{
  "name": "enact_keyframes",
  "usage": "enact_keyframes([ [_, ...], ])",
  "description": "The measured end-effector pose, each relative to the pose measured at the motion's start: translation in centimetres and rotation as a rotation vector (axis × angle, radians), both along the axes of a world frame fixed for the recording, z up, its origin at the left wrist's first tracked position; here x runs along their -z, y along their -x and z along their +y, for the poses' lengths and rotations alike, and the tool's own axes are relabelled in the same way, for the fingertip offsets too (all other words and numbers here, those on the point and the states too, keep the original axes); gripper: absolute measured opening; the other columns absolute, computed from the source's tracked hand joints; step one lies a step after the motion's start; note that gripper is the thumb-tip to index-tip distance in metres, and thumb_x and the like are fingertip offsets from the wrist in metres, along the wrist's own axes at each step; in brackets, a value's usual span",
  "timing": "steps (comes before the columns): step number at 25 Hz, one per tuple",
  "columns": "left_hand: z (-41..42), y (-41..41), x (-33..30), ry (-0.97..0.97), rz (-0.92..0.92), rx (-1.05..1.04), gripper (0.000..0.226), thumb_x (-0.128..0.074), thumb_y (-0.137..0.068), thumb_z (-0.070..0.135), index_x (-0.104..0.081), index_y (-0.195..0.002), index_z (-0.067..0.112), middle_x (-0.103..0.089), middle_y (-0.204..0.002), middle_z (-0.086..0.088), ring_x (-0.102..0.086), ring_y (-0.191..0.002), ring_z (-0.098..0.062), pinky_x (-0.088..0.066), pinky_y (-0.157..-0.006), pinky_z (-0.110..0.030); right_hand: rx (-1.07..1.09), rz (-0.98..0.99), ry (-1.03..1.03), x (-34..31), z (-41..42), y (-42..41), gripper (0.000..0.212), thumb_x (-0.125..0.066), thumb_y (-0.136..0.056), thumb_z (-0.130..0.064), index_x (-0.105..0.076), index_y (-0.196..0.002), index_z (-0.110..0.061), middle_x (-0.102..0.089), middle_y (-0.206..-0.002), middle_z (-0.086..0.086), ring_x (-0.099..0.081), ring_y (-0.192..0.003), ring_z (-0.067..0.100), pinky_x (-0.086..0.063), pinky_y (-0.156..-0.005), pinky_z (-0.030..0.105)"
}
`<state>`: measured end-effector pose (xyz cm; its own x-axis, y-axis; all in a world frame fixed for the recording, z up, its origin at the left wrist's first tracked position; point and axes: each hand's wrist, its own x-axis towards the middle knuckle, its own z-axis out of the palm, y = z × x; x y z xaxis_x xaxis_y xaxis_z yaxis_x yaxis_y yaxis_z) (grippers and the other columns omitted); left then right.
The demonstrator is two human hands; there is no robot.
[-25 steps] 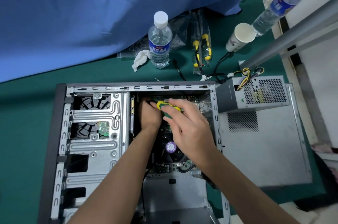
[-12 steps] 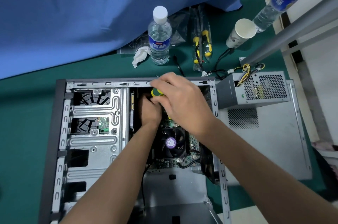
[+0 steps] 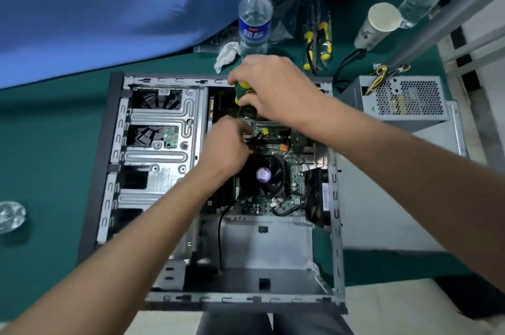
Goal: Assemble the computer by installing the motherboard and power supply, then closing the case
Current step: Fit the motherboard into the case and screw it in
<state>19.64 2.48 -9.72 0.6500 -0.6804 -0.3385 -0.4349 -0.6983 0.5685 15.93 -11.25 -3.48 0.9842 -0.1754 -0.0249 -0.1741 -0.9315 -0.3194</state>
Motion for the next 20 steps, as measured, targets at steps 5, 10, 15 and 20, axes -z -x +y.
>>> enact_keyframes([
  [5,5.8,-3.9,-2.3,0.119,-0.44,-0.027,0.038,-0.051,-0.096,0.015,-0.056,-0.134,0.013,-0.048,-0.142,-0.013,-0.04,-0.133,-0.028,-0.034,-0.112,-0.043,-0.03,0.031,0.095,-0.1,0.5,-0.5,0.04,-0.069,-0.09,-0.035,-0.062,-0.124,-0.014,-0.064,-0.113,0.01,-0.06,-0.106,0.032,-0.048,-0.09,0.041],
  [10,6.9,-4.2,0.7,-0.069,-0.507,0.054,0.055,-0.023,-0.104,0.046,-0.026,-0.156,0.027,-0.009,-0.166,-0.008,-0.009,-0.152,-0.025,-0.006,-0.122,-0.048,-0.084,0.026,0.303,0.2,1.3,-0.8,0.035,-0.061,-0.095,-0.035,-0.059,-0.114,-0.006,-0.063,-0.105,0.016,-0.062,-0.096,0.035,-0.049,-0.076,0.043],
  [15,7.0,-4.9,1.5,-0.028,-0.538,0.052,0.058,-0.019,-0.101,0.049,-0.028,-0.155,0.028,-0.012,-0.165,-0.009,-0.01,-0.151,-0.026,-0.008,-0.122,-0.048,0.0,0.051,0.508,0.5,2.4,-0.7,0.045,-0.047,-0.1,-0.047,-0.059,-0.111,-0.005,-0.067,-0.101,0.019,-0.063,-0.09,0.038,-0.034,-0.061,0.039],
  [20,7.1,-4.8,1.7,-0.02,-0.568,0.046,0.055,-0.022,-0.103,0.047,-0.026,-0.155,0.027,-0.011,-0.165,-0.009,-0.01,-0.151,-0.026,-0.008,-0.121,-0.048,-0.004,0.135,0.342,0.5,3.0,-0.2,0.036,-0.05,-0.099,-0.029,-0.046,-0.122,-0.002,-0.044,-0.128,0.022,-0.053,-0.089,0.036,-0.035,-0.068,0.039],
])
